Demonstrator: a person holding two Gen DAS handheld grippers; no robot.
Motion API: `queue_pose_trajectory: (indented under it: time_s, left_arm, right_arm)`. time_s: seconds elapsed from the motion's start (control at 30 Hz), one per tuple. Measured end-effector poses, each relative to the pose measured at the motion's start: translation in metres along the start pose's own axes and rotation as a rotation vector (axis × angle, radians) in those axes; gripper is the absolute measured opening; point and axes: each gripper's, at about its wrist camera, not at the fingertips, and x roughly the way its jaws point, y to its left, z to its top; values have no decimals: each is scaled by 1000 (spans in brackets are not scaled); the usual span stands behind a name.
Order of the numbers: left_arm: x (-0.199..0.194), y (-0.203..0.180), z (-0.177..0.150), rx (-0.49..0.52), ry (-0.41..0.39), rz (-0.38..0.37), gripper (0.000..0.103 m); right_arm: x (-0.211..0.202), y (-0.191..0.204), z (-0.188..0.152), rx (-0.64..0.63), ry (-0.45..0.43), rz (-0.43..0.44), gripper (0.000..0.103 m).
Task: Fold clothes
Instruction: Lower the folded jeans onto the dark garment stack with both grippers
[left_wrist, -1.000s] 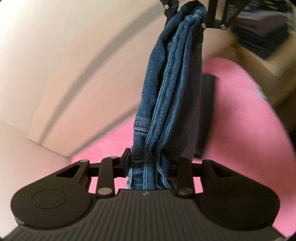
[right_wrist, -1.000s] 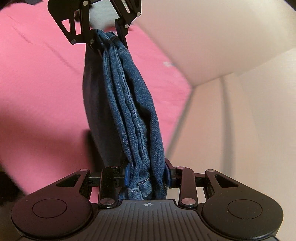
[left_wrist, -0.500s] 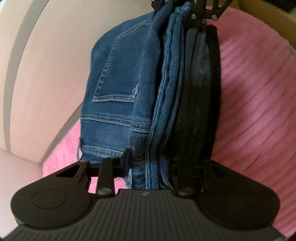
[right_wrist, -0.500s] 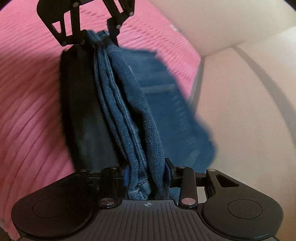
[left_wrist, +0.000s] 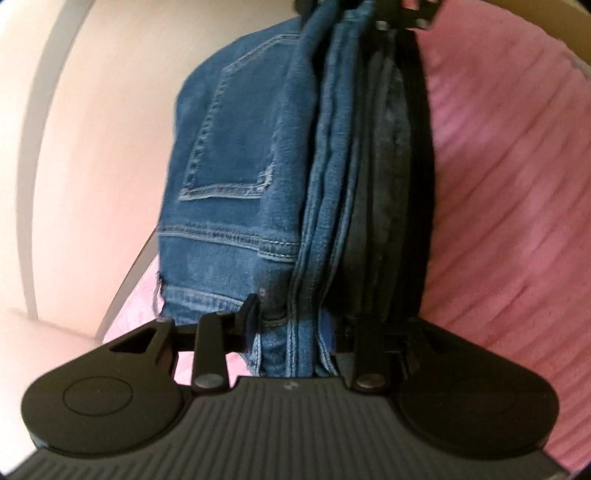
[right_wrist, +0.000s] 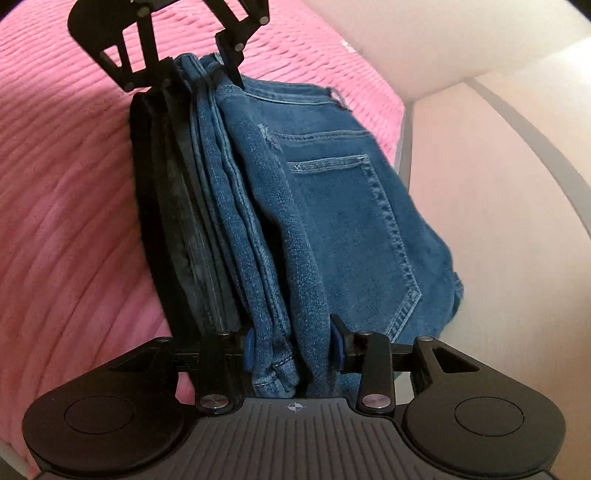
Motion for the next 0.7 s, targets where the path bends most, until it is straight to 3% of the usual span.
queue_pose_trajectory:
  time_s: [0.37, 0.4, 0.43, 0.53, 0.7]
  left_arm:
    - [-20, 18, -6, -78, 43, -79, 33]
    - [-14, 13, -6, -80, 43, -80, 33]
    - [-14, 13, -7, -83, 44, -80, 33]
    - [-14, 10, -10, -80, 45, -81, 32]
    - [-15, 4, -11, -67, 49, -83, 33]
  right_arm:
    - [-13, -25, -20, 160, 154, 43, 49]
    - [-14, -26, -21, 141, 151, 50, 35]
    - [-16, -25, -20, 97, 139, 36, 32]
    - [-23, -25, -19, 58, 94, -48, 30]
    - [-10, -9, -31, 93, 130, -38, 31]
